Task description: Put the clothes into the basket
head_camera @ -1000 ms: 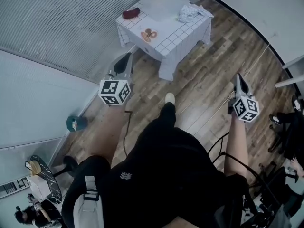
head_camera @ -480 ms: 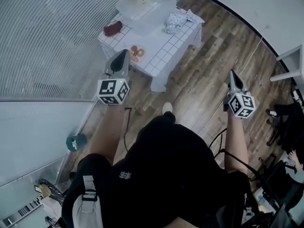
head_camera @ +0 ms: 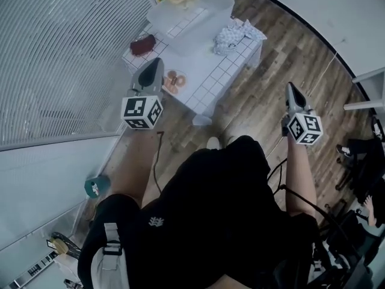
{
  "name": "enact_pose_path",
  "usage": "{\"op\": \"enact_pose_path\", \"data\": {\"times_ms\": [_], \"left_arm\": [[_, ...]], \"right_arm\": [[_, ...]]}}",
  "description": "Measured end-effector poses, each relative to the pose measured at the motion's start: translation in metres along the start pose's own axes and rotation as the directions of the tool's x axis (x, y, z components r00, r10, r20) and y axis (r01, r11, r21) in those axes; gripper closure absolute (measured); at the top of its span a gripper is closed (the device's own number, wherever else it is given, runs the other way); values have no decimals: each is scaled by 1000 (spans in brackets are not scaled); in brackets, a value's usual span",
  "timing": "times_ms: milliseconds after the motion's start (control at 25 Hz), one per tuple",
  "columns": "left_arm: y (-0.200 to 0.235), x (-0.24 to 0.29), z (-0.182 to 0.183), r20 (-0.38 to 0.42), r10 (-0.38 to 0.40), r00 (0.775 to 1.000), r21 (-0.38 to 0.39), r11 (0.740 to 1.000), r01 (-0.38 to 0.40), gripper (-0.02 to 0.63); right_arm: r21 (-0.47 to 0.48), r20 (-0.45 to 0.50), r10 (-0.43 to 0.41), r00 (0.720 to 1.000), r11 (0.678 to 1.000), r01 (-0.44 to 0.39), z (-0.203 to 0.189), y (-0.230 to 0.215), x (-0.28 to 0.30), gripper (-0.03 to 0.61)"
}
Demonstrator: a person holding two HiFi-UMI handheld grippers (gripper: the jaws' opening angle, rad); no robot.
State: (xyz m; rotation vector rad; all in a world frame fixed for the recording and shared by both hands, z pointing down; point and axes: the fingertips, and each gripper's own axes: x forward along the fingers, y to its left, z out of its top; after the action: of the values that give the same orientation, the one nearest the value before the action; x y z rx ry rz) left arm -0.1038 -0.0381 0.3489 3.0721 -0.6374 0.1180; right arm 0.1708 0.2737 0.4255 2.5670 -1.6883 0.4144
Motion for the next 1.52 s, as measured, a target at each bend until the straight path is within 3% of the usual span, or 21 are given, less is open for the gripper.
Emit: {"op": "enact_pose_path", "data": {"times_ms": [320, 600, 920, 1080, 1280, 1520], "left_arm": [[20, 41, -25, -40, 49, 998, -40, 998, -51, 607], [55, 78, -27, -69, 155, 985, -37, 987, -158, 607], [81, 118, -28, -104, 325, 940, -53, 942, -331, 607], [99, 131, -36, -149, 392, 908, -47, 914, -403, 607], [117, 142, -44, -170, 459, 872, 1, 885, -465, 607], [132, 149, -63, -159, 466, 870, -38, 878, -477, 607]], "right_arm": [[-23, -28, 38, 999, 999, -39, 8, -26, 75, 577], [-20, -66, 149, 987, 988, -151, 14, -41, 181, 577], [-41, -115, 339, 934, 937, -346, 22, -37, 302, 577], [-37, -150, 419, 896, 903, -429, 5, -34, 350, 577], [-2, -224, 463, 858, 880, -476, -21, -27, 390, 577], [-21, -266, 472, 841, 869, -494, -35, -15, 398, 577]]}}
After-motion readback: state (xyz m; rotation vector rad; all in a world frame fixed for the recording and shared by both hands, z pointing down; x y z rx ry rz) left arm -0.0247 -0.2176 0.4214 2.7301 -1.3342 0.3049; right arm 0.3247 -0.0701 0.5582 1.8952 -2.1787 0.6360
